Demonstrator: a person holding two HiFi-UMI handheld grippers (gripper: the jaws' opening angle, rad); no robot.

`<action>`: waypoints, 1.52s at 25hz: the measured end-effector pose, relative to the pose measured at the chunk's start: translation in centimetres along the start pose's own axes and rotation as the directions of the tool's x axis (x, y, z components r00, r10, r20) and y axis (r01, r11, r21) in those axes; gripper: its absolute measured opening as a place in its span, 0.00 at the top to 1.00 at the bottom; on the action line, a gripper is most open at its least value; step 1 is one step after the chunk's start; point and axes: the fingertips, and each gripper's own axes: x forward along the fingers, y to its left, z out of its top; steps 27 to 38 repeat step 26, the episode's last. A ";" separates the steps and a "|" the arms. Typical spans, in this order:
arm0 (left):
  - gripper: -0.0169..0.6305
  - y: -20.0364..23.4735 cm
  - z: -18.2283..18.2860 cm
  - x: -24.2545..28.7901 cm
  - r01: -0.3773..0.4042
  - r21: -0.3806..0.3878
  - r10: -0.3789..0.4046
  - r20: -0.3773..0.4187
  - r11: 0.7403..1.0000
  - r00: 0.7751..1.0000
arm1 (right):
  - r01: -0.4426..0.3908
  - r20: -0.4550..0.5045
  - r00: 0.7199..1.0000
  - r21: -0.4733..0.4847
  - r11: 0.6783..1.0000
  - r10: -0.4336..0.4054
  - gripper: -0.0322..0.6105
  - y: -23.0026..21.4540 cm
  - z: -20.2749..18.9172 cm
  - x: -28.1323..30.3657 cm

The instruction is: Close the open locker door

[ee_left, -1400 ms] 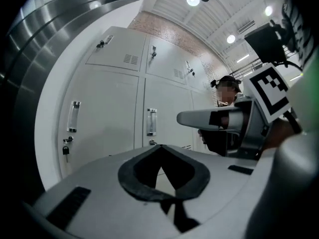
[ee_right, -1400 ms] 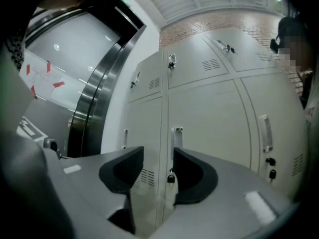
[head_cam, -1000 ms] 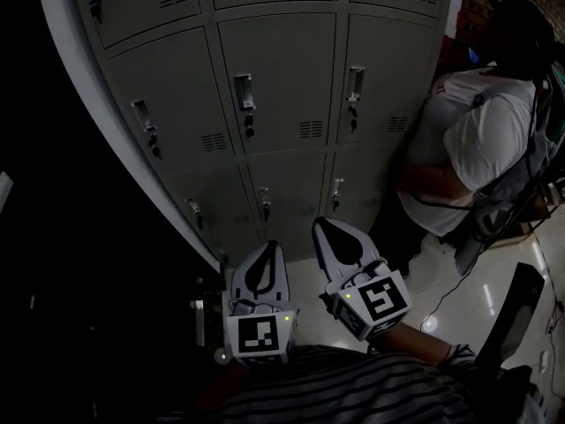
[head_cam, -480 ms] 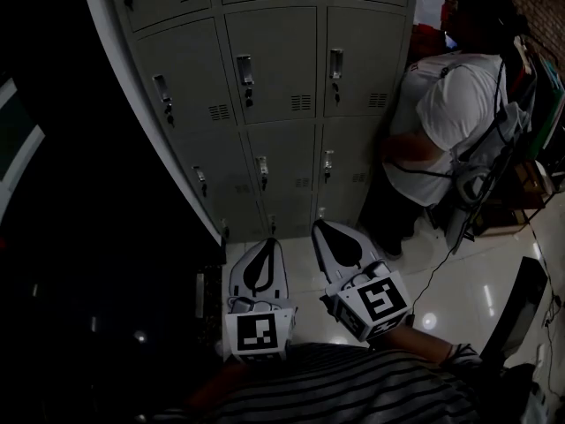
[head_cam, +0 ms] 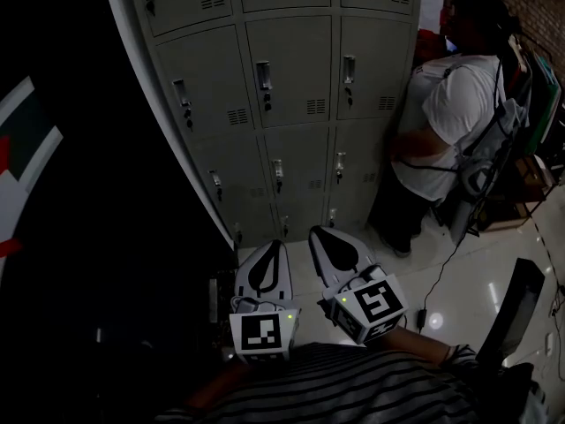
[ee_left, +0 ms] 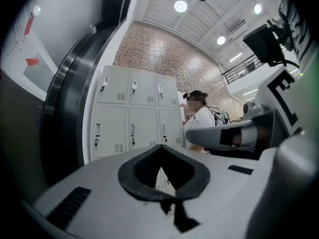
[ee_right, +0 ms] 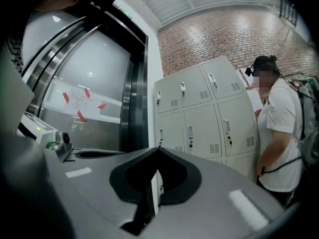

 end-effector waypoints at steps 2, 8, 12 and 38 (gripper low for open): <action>0.97 0.3 -0.1 -0.2 0.015 -0.001 -0.015 -0.001 1.000 1.000 | 0.005 -0.003 1.000 0.001 1.000 -0.005 0.95 0.6 -0.2 0.3; 0.97 1.0 -0.7 -0.3 0.041 -0.012 -0.041 -0.001 0.999 0.999 | 0.027 -0.013 1.000 -0.008 1.000 -0.027 0.95 1.4 -0.2 0.8; 0.97 1.1 -0.6 0.0 0.047 -0.022 -0.047 -0.001 0.999 0.999 | 0.036 -0.020 0.999 -0.011 0.999 -0.037 0.95 1.2 -0.1 1.0; 0.97 1.2 -0.9 1.3 0.053 -0.003 -0.053 0.000 0.999 0.999 | 0.029 -0.027 0.999 -0.028 0.999 -0.030 0.95 0.4 -0.6 1.8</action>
